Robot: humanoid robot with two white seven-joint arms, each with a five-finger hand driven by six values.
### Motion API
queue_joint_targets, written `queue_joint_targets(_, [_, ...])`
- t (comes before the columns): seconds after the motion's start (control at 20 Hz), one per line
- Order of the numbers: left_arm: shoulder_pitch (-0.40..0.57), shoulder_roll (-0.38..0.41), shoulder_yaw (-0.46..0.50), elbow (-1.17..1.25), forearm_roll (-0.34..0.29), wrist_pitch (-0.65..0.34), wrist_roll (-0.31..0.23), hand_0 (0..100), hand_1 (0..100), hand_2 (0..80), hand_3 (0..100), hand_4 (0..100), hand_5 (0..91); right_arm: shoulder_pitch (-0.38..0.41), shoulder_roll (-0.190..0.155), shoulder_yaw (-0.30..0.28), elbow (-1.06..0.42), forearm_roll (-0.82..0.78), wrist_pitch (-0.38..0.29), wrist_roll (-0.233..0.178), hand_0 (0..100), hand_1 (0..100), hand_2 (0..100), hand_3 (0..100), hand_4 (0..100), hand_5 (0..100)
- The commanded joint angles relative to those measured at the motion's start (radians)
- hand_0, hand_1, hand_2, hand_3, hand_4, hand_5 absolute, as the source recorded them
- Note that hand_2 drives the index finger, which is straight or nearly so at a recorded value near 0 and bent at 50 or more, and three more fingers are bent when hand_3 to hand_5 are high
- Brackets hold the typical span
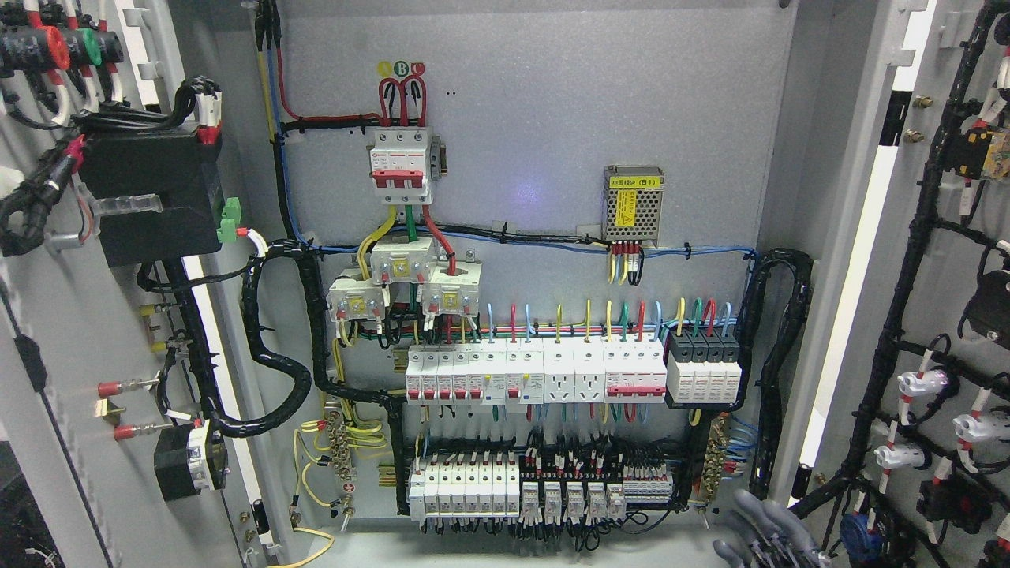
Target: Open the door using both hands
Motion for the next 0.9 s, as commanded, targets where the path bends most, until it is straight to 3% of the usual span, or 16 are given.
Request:
queue_joint_targets(0.0, [0.002, -0.034, 0.117, -0.095, 0.001, -0.298, 0.001, 12, 56, 0.0, 0, 0, 0.0, 0.015, -0.037, -0.150, -0.014, -0.002, -0.057, -0.001, 10, 13, 0, 0, 0, 0])
queue_joint_targets(0.35, [0.042, -0.034, 0.252, -0.102, 0.013, -0.452, 0.001, 12, 56, 0.0, 0, 0, 0.0, 0.046, -0.075, -0.239, -0.014, -0.005, -0.080, -0.005, 10, 13, 0, 0, 0, 0])
queue_joint_targets(0.85, [0.089, -0.025, 0.393, -0.102, 0.112, -0.496, -0.001, 12, 56, 0.0, 0, 0, 0.0, 0.072, -0.100, -0.294, -0.001, -0.017, -0.103, -0.007, 9, 13, 0, 0, 0, 0])
